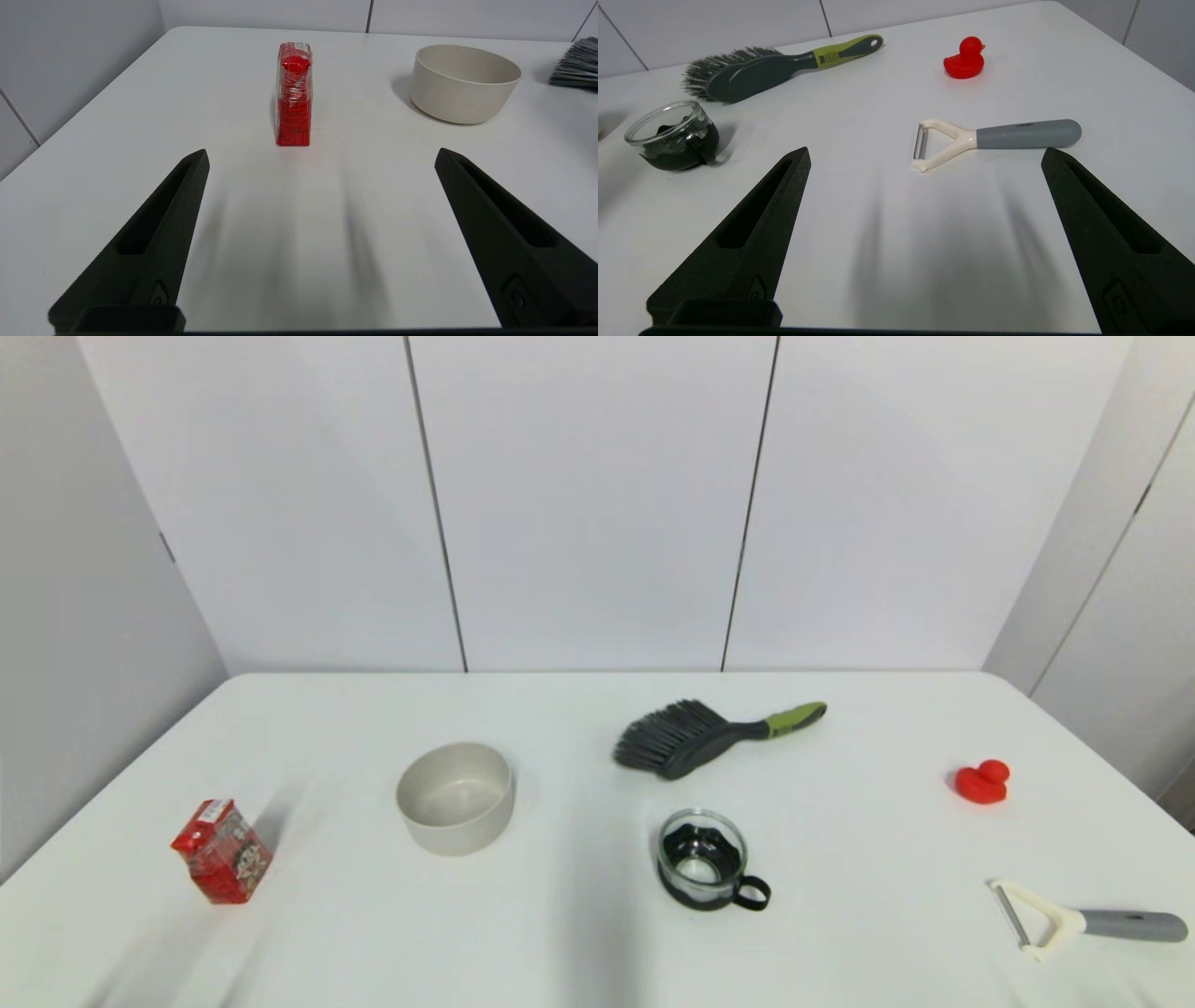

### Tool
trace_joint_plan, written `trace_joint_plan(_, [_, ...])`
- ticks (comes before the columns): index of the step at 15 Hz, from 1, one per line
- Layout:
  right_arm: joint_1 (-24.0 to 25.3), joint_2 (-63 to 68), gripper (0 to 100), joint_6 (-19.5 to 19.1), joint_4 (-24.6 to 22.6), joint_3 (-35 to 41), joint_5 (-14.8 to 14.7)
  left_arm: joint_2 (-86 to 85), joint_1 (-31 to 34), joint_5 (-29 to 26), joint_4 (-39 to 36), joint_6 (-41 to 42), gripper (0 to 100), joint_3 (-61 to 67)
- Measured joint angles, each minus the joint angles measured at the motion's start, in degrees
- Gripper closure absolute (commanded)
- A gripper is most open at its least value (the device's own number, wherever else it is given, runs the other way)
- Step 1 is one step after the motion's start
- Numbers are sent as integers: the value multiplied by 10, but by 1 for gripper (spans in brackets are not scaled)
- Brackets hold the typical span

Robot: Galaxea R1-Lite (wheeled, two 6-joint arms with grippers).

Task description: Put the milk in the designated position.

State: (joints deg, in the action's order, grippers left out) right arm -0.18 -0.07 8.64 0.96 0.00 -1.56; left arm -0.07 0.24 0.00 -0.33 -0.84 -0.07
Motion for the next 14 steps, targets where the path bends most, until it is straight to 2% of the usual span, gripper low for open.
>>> trace_joint_plan(14, [0,0,0,0,0,0,0,0,0,0,0,0,0,0])
